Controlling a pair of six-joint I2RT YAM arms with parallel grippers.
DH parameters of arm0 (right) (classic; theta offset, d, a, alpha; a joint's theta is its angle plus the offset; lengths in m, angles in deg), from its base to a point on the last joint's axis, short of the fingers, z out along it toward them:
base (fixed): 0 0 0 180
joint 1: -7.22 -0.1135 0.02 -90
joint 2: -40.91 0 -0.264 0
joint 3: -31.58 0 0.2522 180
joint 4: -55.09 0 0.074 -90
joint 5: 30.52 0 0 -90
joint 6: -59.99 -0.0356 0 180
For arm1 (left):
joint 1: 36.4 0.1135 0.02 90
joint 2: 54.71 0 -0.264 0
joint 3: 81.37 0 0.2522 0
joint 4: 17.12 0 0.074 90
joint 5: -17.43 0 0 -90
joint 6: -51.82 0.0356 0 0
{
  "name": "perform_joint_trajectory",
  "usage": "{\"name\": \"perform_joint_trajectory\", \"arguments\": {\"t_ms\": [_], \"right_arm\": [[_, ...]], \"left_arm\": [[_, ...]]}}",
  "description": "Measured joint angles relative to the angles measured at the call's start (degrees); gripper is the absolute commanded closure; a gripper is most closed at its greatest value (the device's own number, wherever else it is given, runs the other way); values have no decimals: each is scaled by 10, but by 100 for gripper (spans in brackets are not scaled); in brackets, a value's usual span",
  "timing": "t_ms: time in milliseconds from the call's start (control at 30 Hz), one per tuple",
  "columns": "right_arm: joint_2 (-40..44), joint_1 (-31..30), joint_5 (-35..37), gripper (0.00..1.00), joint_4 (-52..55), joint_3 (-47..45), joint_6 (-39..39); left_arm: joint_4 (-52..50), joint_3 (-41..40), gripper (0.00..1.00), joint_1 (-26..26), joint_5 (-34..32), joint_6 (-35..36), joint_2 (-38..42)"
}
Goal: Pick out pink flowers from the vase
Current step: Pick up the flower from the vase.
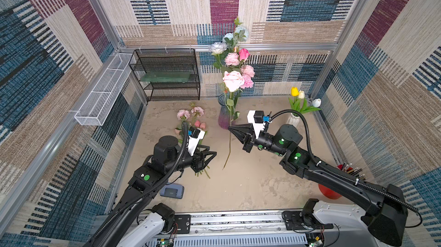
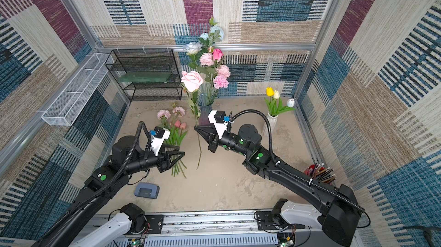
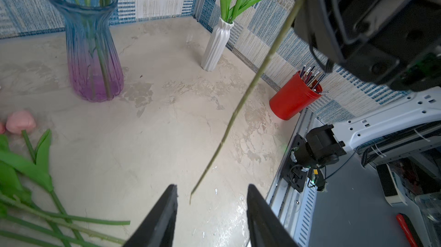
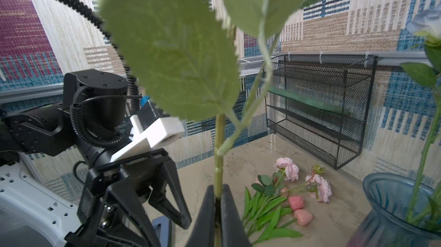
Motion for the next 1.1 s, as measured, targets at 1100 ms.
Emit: {"name": "perform_joint_trajectory", "arguments": {"t_ms": [1100], "right_arm": [[46, -21, 42, 100, -39, -38, -31]], "left_arm": [[98, 57, 65, -42, 101, 28, -83]]}}
